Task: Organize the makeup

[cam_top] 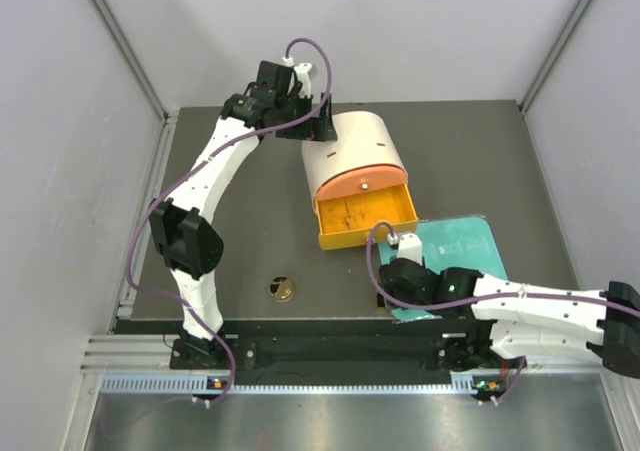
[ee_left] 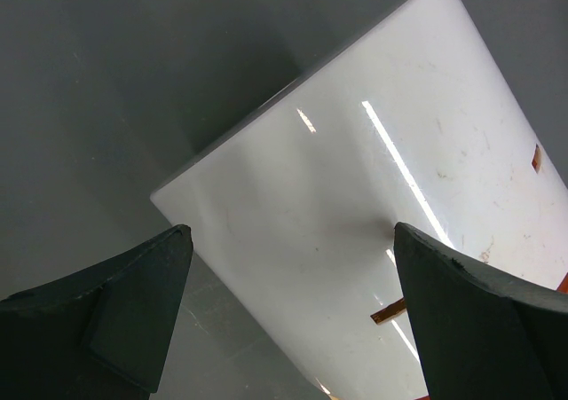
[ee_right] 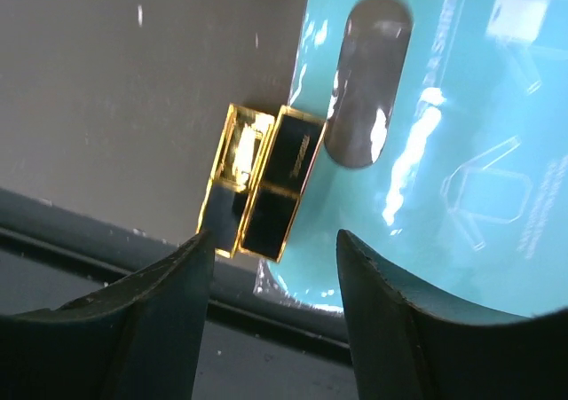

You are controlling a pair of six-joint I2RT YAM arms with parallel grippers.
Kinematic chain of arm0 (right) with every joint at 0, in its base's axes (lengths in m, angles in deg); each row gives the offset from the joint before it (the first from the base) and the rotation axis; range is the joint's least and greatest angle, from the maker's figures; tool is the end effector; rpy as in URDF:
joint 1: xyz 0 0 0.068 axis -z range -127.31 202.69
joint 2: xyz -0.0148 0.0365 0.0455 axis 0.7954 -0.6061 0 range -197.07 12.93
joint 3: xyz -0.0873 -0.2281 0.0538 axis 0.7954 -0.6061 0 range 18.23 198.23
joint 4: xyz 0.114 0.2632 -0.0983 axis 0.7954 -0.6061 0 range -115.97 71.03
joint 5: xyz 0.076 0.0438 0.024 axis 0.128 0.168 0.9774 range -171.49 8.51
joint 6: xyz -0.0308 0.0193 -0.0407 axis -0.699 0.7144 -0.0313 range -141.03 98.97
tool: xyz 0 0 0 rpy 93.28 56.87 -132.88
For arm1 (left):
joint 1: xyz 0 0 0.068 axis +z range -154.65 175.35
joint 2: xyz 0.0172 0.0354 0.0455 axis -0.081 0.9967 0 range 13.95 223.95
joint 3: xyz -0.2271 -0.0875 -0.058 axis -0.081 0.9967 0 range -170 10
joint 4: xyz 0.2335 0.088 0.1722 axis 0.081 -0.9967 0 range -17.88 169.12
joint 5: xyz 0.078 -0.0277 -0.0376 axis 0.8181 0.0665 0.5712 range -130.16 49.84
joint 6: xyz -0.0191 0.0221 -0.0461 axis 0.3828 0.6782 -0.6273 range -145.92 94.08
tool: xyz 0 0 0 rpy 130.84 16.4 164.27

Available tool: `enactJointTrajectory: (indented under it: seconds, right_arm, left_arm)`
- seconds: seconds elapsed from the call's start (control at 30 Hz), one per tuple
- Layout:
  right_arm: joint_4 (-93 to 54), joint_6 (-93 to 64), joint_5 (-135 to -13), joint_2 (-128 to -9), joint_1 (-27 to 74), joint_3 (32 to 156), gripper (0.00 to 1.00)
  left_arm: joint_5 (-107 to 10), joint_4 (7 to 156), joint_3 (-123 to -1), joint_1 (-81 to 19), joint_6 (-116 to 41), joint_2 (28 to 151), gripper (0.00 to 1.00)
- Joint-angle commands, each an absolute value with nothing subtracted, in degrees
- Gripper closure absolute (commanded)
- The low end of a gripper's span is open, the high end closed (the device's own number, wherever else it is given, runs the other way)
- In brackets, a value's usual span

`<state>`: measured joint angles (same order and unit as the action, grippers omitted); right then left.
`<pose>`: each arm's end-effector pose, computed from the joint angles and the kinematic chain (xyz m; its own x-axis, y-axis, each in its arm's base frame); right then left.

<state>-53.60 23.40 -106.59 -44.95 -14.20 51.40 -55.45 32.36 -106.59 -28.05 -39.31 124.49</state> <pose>0.1063 0.2098 0.1586 -0.7647 -0.1771 -0.6196 -0.2979 0.9497 0.0963 0.4260 -0.1950 0.3576 -0.7135 0.0654 -0.6976 0.4126 0.8439 -0.3429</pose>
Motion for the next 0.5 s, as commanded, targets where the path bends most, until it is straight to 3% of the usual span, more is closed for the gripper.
enactJointTrajectory:
  seconds: [0.0, 0.47]
  right_arm:
    - [-50.45, 30.55, -99.61, -41.56, -14.54, 46.98, 0.43]
    - [-47.98, 33.46, -104.25, -45.59, -13.31, 46.8, 0.47]
  left_arm:
    - [-51.76, 26.56, -104.96, -28.55, -36.73, 126.98, 0.01]
    - [-52.03, 27.17, -101.36, -28.55, -36.11, 124.96, 0.01]
